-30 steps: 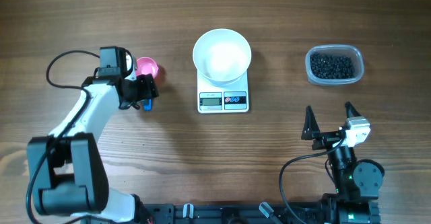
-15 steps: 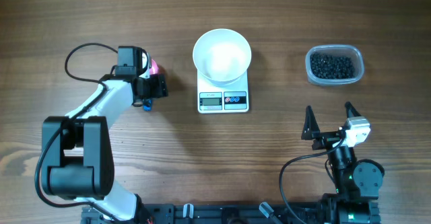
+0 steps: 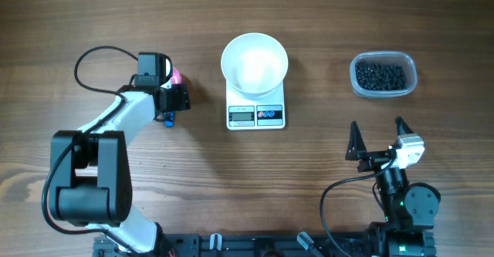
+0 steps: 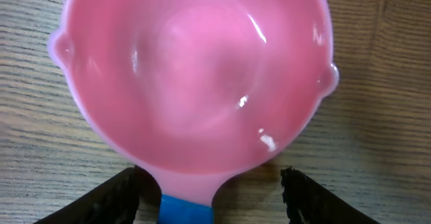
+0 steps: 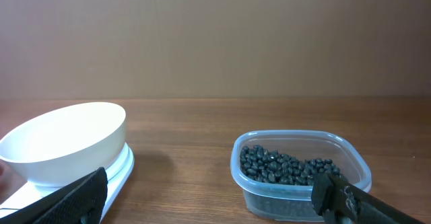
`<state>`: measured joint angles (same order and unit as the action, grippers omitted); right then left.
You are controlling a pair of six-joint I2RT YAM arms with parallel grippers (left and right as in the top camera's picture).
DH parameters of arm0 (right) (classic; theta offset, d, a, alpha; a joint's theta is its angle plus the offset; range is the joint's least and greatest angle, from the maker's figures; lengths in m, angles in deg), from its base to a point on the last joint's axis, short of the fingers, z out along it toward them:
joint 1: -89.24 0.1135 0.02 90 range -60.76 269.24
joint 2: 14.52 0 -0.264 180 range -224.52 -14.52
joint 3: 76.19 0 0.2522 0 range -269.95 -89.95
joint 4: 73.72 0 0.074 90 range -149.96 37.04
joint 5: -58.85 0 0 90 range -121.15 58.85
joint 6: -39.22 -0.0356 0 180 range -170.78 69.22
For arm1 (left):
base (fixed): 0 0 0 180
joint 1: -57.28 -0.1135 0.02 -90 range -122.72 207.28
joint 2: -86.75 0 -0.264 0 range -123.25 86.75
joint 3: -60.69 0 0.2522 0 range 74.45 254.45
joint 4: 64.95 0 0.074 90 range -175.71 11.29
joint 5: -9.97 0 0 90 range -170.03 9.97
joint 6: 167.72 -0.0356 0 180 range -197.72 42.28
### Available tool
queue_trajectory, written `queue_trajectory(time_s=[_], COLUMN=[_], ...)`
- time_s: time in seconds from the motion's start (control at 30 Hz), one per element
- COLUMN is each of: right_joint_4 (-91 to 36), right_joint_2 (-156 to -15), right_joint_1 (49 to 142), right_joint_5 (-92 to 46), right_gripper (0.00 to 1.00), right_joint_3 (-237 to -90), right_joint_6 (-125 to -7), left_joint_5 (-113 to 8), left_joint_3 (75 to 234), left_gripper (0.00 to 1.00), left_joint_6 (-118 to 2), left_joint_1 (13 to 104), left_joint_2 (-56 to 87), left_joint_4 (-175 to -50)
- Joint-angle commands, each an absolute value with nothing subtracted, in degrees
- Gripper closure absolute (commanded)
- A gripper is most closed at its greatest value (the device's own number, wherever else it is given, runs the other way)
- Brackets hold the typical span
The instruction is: Scoop item into bowl and weigh 150g on scale
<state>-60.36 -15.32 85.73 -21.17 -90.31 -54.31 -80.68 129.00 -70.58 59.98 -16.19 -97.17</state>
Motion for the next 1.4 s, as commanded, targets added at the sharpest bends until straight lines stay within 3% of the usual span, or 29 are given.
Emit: queue_trajectory(time_s=[0.0,0.93,1.37], right_joint_4=[-60.6,-60.6,-60.6], right_joint_2=[-15.1,-15.1,-15.1], right_joint_1=[86.0,86.0,86.0], right_joint_5=[-22.2,-22.2,-22.2], right_gripper=[0.00,0.00,0.00], right_joint_3=[-90.2,-90.3,-90.2], right_joint_6=[-53.9,-53.9,-53.9], left_joint_5=[-81.6,-83.6,-83.6], left_joint_3=[128.6,128.6,128.6], left_gripper=[0.28,0.33,0.62], left_joint_6=[-71.3,-71.3,-71.2], left_joint_1=[60.1,60.1,60.1], left_joint_2=[-17.4,-17.5,-17.5], left_joint_4=[-96.4,-94.5,-100.1])
